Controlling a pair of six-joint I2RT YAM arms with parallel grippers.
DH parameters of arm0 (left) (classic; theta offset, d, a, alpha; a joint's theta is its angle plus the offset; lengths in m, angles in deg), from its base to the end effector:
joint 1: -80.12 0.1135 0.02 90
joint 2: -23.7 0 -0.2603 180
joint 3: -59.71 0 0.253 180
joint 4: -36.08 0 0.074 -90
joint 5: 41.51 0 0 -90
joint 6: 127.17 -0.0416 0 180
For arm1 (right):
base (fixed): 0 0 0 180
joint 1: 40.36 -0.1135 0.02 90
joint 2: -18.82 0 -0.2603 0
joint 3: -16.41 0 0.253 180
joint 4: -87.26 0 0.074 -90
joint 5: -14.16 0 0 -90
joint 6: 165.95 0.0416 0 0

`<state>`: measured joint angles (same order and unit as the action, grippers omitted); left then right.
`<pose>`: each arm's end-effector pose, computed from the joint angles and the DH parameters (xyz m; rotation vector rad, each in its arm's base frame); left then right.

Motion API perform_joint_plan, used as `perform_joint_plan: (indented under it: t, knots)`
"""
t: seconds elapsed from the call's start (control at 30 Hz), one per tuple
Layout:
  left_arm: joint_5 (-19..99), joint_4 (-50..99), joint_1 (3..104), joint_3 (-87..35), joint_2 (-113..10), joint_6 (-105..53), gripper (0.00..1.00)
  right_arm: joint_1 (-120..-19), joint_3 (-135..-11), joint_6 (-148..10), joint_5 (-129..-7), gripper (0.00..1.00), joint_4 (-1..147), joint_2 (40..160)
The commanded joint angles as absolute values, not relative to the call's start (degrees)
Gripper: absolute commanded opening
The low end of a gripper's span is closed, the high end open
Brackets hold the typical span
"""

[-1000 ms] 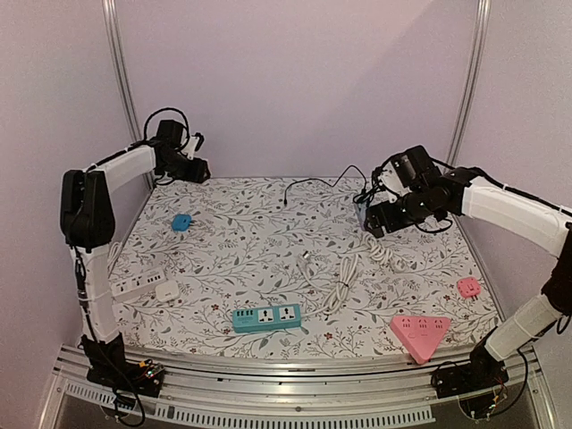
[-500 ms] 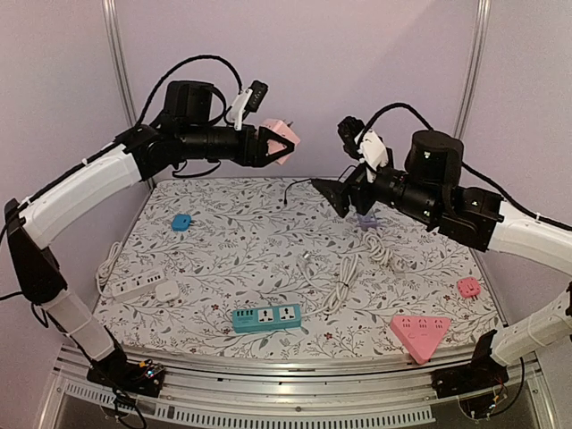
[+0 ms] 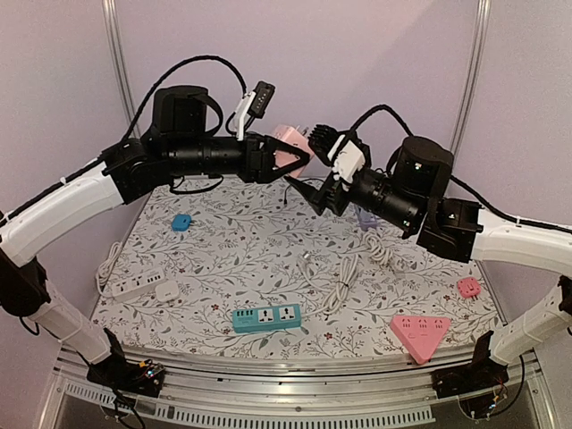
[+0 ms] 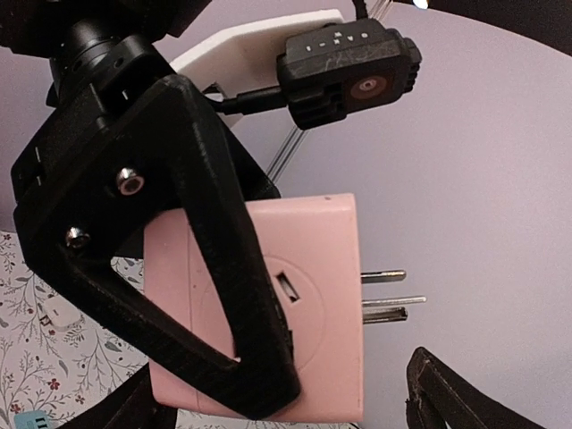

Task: Insert the plug
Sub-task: Adjust the plug.

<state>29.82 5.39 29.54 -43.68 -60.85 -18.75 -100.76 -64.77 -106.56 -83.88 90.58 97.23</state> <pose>0.2092 -0.2755 0.4310 0.7706 1.7569 -1.1321 0.1705 0.2884 0.3929 -0.9674 1.1115 0.3203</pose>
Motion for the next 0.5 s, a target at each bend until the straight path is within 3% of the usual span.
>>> perform_joint_plan:
  t: [0.0, 0.47]
  knots:
    - [30.09, 9.15, 28.20, -42.45, -59.94, -17.45, 0.19, -101.55, -65.69, -108.55, -84.43, 0.79, 92.96, 98.26]
    - [30.91, 9.58, 28.01, -41.29, -60.83, -16.29, 0.19, -102.18, -65.40, -106.94, -87.10, 0.14, 93.93, 98.08]
